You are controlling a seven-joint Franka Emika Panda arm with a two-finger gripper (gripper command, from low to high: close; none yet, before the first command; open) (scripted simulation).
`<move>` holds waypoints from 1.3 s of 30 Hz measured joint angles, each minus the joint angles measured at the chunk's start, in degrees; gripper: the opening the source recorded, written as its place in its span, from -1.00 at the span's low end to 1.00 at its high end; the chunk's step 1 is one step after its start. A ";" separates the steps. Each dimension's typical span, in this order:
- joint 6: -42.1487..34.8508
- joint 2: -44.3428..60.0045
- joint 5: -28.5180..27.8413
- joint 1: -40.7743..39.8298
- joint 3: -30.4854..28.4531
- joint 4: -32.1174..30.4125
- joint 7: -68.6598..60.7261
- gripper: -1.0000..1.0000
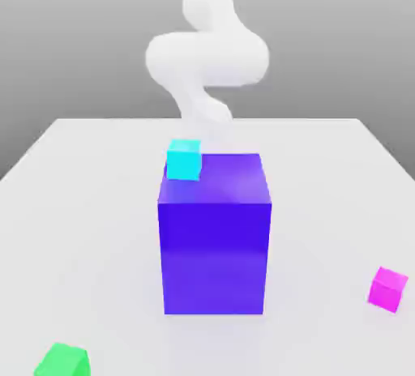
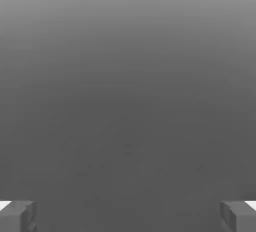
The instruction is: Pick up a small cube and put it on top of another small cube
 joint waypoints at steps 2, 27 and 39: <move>1.89 4.43 1.24 2.44 0.57 -0.94 -1.88 0.00; 25.50 56.66 -9.60 26.99 9.94 -10.66 -4.98 0.00; 30.35 63.04 -12.41 29.46 7.16 -9.47 -2.93 -1.00</move>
